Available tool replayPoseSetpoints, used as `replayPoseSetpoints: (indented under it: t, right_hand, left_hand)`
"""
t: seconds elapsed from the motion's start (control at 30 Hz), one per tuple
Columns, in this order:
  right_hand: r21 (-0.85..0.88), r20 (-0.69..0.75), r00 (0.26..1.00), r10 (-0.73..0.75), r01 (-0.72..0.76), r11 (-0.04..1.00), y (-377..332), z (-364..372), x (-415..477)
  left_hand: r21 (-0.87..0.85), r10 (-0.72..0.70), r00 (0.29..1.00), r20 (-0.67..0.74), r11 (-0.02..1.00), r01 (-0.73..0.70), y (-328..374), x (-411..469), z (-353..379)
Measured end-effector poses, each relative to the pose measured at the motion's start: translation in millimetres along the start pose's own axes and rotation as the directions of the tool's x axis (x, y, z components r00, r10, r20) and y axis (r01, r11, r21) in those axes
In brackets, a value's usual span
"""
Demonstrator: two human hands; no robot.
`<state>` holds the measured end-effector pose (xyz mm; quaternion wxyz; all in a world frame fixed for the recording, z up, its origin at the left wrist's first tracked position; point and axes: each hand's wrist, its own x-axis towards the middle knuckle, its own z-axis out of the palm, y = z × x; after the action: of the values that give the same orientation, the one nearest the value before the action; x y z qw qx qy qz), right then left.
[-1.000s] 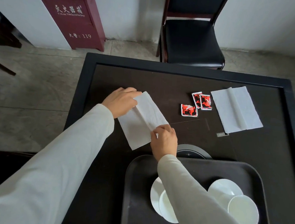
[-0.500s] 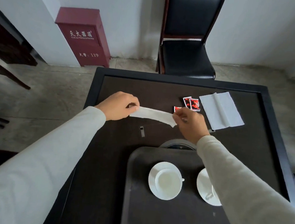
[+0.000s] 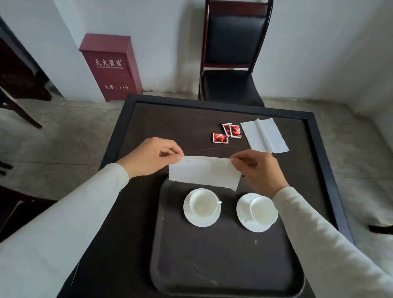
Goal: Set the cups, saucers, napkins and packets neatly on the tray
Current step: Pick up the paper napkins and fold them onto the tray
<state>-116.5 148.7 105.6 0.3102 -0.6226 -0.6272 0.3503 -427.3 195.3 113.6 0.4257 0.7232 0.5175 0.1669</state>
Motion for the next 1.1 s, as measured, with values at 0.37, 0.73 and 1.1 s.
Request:
replayPoseSetpoints:
  t: [0.37, 0.73, 1.1]
  right_hand:
    - [0.433, 0.281, 0.951, 0.128, -0.245, 0.867, 30.8, -0.1, -84.3]
    - [0.470, 0.434, 0.841, 0.323, -0.517, 0.715, 123.8, 74.7, -152.1]
    - [0.430, 0.281, 0.808, 0.518, -0.589, 0.685, 149.7, 118.8, -171.9]
  left_hand:
    - [-0.516, -0.324, 0.946, 0.027, 0.806, 0.291, -0.2, -95.3, 85.0]
    - [-0.670, -0.612, 0.790, -0.022, 0.596, 0.443, -57.3, -161.8, 209.9]
    - [-0.694, -0.639, 0.766, -0.063, 0.580, 0.427, -82.2, -171.1, 240.8]
